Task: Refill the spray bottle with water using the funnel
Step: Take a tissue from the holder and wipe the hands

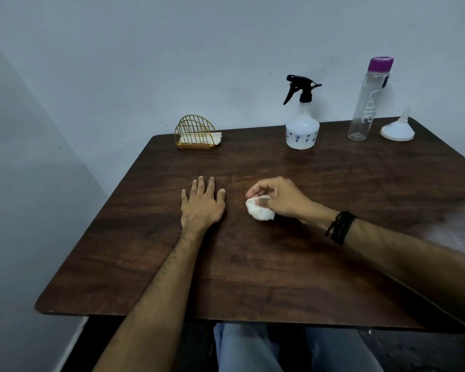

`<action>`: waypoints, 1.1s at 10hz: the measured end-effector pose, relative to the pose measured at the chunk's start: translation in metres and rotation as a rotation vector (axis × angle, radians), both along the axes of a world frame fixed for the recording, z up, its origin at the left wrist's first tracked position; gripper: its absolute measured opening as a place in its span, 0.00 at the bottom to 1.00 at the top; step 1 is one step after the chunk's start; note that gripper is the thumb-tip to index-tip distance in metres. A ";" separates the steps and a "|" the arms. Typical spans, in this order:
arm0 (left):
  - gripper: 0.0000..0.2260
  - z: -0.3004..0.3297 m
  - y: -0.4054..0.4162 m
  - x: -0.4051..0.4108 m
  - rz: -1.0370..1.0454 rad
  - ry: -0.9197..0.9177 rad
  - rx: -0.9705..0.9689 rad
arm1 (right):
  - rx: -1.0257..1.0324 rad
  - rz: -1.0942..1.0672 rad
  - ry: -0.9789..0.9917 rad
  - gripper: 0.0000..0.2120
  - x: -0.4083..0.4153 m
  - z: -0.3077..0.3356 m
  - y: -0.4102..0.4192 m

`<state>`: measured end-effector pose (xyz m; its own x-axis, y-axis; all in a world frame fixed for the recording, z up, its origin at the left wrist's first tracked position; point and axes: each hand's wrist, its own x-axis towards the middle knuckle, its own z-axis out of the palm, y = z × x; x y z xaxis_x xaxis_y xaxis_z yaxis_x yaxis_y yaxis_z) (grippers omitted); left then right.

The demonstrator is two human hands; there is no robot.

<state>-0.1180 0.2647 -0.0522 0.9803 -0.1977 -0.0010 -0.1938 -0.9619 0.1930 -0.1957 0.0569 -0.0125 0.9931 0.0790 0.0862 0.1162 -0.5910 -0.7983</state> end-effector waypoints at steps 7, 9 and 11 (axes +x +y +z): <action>0.27 0.001 0.000 0.000 -0.003 -0.023 -0.006 | -0.619 0.174 -0.350 0.14 0.039 -0.013 0.029; 0.27 0.003 -0.002 -0.002 0.010 0.002 -0.009 | -0.699 -0.039 -0.252 0.15 0.101 -0.010 0.015; 0.26 0.001 -0.001 -0.002 0.002 -0.007 -0.013 | -0.558 0.134 -0.324 0.11 0.051 -0.009 0.031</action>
